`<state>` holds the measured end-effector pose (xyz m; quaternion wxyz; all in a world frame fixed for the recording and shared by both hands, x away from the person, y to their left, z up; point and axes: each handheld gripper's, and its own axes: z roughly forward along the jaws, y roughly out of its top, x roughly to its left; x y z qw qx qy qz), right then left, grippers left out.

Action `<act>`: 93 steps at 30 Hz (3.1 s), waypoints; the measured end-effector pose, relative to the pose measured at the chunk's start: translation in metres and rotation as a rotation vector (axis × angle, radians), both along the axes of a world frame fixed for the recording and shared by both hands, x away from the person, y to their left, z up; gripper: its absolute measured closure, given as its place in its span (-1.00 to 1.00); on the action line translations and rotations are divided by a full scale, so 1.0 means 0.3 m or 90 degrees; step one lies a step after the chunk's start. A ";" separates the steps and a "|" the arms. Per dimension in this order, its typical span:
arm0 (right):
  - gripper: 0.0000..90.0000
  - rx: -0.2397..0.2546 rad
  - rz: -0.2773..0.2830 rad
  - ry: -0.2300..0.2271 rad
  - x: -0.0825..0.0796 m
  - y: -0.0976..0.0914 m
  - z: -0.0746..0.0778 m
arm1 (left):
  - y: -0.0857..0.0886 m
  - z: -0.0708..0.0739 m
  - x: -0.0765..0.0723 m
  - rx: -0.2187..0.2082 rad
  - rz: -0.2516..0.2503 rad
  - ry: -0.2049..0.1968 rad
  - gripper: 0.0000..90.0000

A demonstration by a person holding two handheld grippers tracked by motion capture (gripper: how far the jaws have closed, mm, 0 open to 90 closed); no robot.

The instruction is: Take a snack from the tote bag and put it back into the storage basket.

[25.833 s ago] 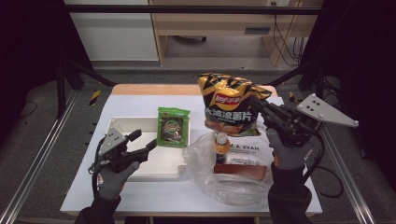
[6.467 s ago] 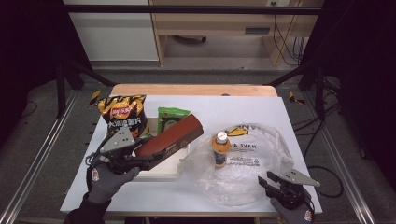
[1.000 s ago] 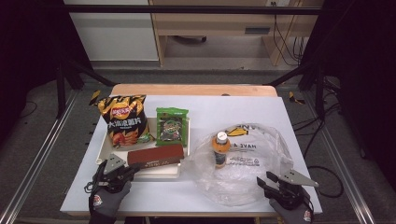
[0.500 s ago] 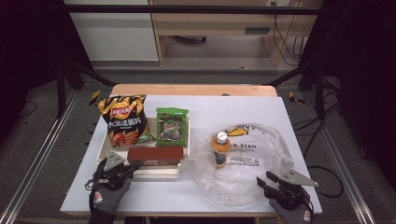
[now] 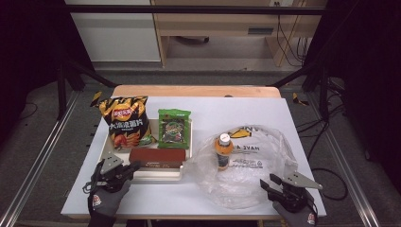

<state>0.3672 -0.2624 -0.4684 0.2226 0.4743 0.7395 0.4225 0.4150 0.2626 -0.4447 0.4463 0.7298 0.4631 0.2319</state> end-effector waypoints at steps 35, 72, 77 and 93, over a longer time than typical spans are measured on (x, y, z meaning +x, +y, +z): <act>0.17 0.003 0.002 -0.011 -0.003 0.004 0.009 | 0.041 0.003 0.047 0.022 0.074 -0.027 0.82; -0.35 0.035 0.048 -0.106 0.197 0.328 0.180 | -0.043 -0.001 -0.082 -0.003 -0.050 -0.098 -0.21; -0.36 0.039 0.066 -0.100 0.216 0.354 0.166 | -0.032 -0.003 -0.079 -0.009 -0.041 -0.099 -0.22; -0.33 0.039 0.075 -0.090 0.272 0.406 0.130 | -0.005 -0.008 -0.088 -0.010 -0.037 -0.096 -0.23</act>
